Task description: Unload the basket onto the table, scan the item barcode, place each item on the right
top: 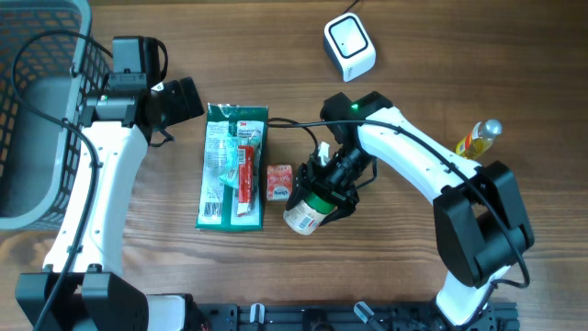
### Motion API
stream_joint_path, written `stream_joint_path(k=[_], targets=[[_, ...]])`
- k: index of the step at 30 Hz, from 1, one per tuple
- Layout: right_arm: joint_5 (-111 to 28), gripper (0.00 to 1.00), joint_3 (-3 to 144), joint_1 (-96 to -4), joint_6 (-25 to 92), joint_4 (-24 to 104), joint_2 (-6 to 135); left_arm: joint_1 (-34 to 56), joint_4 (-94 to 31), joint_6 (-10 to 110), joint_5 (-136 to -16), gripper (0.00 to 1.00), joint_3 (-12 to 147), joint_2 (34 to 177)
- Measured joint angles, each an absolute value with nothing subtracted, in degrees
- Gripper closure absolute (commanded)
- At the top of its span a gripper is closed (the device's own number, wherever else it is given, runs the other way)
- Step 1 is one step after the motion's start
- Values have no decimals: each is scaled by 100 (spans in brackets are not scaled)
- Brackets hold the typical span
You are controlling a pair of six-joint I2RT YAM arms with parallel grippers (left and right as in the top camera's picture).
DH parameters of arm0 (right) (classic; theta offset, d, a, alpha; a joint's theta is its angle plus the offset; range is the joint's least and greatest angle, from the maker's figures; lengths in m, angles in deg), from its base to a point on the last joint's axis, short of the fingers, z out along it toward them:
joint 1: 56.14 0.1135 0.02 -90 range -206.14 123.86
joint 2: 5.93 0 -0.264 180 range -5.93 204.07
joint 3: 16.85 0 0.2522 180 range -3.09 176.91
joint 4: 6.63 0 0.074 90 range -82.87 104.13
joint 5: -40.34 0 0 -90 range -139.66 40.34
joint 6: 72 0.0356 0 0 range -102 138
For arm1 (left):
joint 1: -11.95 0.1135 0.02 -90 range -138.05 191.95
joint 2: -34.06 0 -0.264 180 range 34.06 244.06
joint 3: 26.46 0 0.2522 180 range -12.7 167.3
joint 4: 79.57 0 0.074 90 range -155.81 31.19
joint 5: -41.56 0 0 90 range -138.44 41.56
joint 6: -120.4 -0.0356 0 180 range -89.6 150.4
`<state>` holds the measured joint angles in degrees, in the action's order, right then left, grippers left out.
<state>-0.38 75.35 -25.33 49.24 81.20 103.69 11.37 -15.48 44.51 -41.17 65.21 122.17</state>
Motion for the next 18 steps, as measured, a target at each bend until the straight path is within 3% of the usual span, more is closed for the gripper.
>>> stream_joint_path(k=[18], targets=[[-1118,74,7535,-2533,4968,7103,10369,1137,-1548,4449,-4117,0,6521,12217]])
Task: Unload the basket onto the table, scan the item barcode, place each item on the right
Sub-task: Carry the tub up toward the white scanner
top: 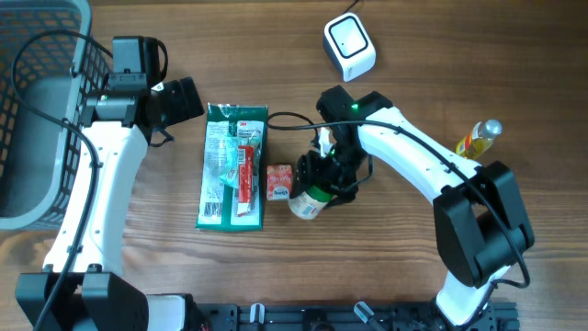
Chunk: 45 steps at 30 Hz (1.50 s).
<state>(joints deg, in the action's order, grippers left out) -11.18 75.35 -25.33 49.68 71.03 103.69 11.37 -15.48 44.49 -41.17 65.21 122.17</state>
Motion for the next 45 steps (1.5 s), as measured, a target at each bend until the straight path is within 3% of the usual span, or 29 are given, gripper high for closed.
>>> stream_joint_path(k=[9,20,29,33,45], targets=[[-1166,78,7535,-2533,4968,6172,10369,1137,-1548,4449,-4117,0,6521,12217],[-1181,76,7539,-2778,4704,4708,10369,1137,-1548,4451,-4117,0,6521,12217],[-1185,76,8105,-3615,4190,5401,10369,1137,-1548,4449,-4119,0,6521,12217],[-1561,76,9240,-3744,3659,6262,10365,1137,-1546,4451,-4119,0,6521,12220],[-3185,78,9747,-3718,2385,4496,10350,1137,-1546,4449,-4117,0,6521,12222]])
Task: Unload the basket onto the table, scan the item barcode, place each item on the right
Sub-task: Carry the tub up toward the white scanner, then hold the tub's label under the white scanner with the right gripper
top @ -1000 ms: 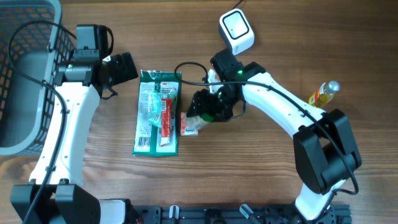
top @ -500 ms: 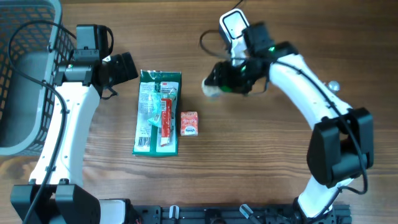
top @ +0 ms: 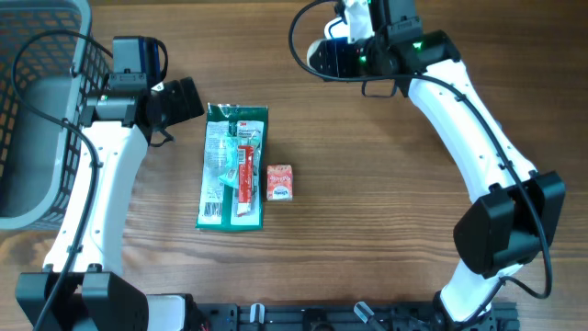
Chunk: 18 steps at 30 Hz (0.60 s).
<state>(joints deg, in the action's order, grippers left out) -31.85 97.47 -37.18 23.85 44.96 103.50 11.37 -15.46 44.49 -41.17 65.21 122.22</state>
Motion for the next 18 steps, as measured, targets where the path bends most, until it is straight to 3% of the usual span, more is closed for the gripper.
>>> stream_joint_path(k=[4,10,14,18], targets=[[-3537,78,9747,-3718,2173,3945,10476,1137,-1548,4451,-4117,0,6521,12222],[-3802,96,9747,-3718,2066,3075,11095,1137,-1544,4451,-4119,0,6521,12222],[-4156,96,9747,-3718,2070,2498,11587,1137,-1548,4451,-4117,0,6521,12222],[-4418,89,9747,-3718,2232,1779,11879,1137,-1548,4451,-4117,0,6521,12222]])
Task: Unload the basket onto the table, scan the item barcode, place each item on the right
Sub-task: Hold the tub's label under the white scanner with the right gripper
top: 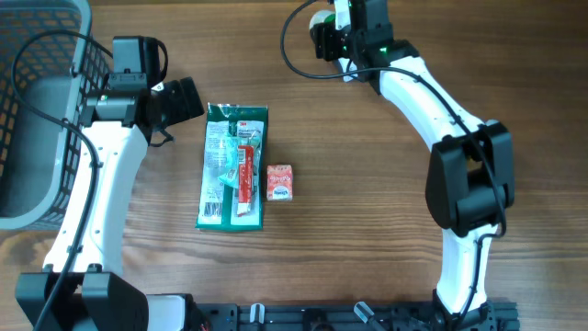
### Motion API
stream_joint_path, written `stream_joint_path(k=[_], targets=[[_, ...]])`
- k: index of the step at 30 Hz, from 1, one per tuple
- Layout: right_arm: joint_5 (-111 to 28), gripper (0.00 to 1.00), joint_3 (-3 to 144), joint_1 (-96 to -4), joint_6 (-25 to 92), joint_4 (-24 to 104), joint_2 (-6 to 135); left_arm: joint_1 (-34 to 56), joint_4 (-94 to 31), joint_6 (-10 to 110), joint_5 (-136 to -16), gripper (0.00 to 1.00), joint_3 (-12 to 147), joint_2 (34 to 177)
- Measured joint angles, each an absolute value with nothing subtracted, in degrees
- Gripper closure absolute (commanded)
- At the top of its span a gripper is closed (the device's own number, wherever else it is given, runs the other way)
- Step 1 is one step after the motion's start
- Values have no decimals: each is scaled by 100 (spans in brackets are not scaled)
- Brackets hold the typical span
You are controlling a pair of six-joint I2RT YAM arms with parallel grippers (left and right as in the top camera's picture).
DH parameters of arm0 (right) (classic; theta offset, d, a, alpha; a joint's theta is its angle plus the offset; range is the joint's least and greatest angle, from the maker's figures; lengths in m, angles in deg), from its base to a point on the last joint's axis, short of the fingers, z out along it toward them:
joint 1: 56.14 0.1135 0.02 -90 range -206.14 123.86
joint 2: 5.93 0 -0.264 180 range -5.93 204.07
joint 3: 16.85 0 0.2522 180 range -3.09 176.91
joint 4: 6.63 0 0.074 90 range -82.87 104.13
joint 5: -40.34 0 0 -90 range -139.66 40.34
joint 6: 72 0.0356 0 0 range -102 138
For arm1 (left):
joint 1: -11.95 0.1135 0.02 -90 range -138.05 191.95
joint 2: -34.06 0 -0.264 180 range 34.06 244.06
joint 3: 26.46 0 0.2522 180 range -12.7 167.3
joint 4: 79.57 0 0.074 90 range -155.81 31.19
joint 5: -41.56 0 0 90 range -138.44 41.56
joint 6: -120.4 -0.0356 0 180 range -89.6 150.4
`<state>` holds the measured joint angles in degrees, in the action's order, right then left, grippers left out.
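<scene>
My right gripper is stretched to the table's far edge, near the top of the overhead view. It is shut on a small cup with a green lid, of which only a white and green bit shows beside the fingers. The white scanner is hidden under the right wrist and forearm. My left gripper hovers at the far left, beside the top of the green packet and away from the cup. Its jaws cannot be made out from above.
A flat green packet lies left of centre with a small red carton just to its right. A grey wire basket fills the far left corner. The right arm's white links run diagonally across the right half.
The right gripper with the cup has moved a little further back and left, and the forearm now covers the spot where the scanner stood. The left arm, packet and carton are unchanged.
The right gripper was closed around the green-lidded cup lying on the table beside the red carton. It then held it slightly nearer the carton. Later it had carried the cup up to the scanner at the back, and now it sits over that spot at the far edge.
</scene>
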<state>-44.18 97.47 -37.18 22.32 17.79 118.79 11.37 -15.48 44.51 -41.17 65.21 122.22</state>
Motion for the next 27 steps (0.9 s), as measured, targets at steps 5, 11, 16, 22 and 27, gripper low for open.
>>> stream_joint_path(k=[5,11,16,22,27], targets=[[-4617,96,9747,-3718,2310,940,12087,1137,-1548,4451,-4117,0,6521,12222],[-4986,96,9747,-3733,2313,478,12321,1137,-1546,4451,-4117,0,6521,12222],[-5124,96,9747,-3777,2037,378,12487,1137,-1548,4451,-4117,0,6521,12222],[-5172,96,9747,-3796,1178,236,12511,1137,-1548,4451,-4117,0,6521,12222],[-5174,96,9747,-3796,817,319,12511,1137,-1546,4451,-4117,0,6521,12222]])
